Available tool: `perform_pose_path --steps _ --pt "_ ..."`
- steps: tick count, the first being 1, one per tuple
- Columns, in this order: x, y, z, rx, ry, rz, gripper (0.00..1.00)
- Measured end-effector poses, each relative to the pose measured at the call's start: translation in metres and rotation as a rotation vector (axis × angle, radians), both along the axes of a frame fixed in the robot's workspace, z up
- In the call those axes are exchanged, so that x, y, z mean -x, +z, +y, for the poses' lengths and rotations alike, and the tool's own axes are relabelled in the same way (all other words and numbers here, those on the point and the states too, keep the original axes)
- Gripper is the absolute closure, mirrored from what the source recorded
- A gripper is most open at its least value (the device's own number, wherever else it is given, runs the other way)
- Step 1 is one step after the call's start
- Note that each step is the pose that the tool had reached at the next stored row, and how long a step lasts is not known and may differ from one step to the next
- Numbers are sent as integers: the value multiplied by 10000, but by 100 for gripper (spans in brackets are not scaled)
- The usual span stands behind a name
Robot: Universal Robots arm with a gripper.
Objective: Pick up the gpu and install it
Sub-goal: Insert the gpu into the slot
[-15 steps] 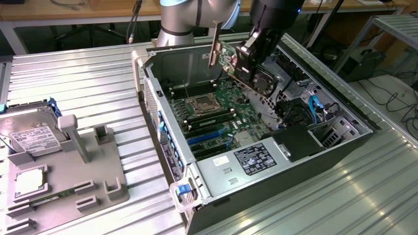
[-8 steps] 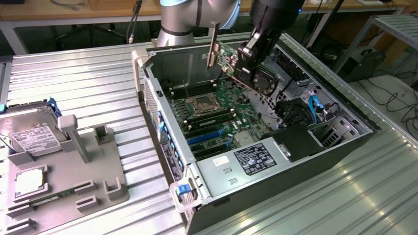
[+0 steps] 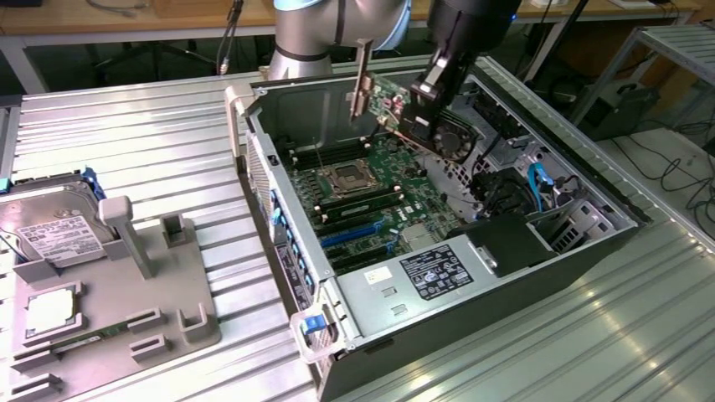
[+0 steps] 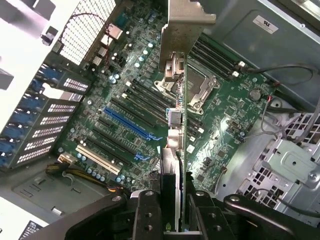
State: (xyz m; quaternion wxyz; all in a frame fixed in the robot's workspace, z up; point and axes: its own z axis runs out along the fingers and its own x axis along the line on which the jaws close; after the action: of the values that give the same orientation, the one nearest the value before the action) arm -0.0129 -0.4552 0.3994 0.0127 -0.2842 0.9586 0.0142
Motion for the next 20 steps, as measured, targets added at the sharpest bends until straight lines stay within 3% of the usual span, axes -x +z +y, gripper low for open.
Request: perform_pose_path --steps 20 --pt "0 0 -1 -20 929 0 73"
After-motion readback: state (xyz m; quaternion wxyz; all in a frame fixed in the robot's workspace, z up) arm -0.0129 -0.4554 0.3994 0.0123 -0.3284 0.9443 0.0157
